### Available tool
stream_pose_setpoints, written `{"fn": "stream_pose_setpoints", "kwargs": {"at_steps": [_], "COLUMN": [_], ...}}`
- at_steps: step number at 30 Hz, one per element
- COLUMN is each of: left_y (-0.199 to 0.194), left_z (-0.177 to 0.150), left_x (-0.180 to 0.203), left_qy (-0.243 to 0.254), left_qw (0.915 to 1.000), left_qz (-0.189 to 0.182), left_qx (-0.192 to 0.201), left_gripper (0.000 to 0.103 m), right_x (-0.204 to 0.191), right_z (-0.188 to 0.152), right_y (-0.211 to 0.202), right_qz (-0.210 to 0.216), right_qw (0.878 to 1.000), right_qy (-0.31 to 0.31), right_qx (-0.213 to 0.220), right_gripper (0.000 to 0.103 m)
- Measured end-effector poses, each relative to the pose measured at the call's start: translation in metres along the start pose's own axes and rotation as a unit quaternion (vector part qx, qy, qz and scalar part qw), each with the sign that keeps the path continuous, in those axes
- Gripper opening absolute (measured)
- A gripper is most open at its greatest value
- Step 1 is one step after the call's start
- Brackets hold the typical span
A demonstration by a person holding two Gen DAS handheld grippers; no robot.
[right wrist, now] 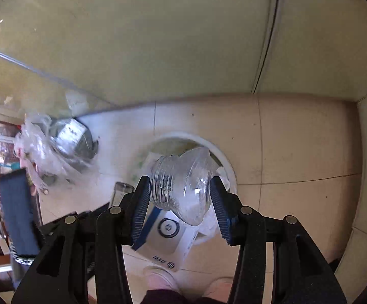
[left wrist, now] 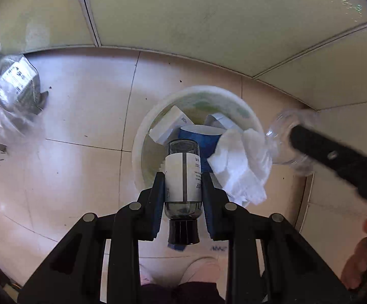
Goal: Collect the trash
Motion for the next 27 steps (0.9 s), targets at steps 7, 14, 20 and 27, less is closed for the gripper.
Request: {"fn": "stream_pose_setpoints", "kwargs": {"at_steps": [7,14,20,27], "left_y": [0.015,-0.001,-0.057,-0.191], "left_z": [-0.001,-0.008,-0.017,-0.022], "left_x": [-0.008,-0.011,0.006,0.052], "left_qy": [0.001,0.005,0.043,0.079], "left_qw": [1.0,1.0,0.9981,0.9939], "left_qz": [-0.006,0.005,0.04,0.045], "left_qx": [-0.001,0.001,0.016,0.062], "left_gripper": [0.027,0.027,0.027,0.027], "right_x": [0.01,0.021,0.017,-0.014], "right_z": [-0.012,-0.017,-0.026,-0.025], "right_y": [0.034,0.041,0.001,-0.147], "right_qz": [-0.016,-0.004,-0.015,-0.024], "right_qw": [0.999,0.996,0.996,1.0], "right_qy": [-0.02,0.002,0.003,-0.017], "right_qx": [-0.036,-0.089,-0.083,-0.003], "right_gripper": [0.045,0.046,0.046,0.046]}}
Point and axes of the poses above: each gripper's, at about its wrist camera, not at the fingertips, and y roughly the way its jaws point, x to its right, z to its top, the point moved 3 cm from there along y, roughly the way its jaws point, and after that the axes turned 5 degrees about y, right-handed, at the moved point
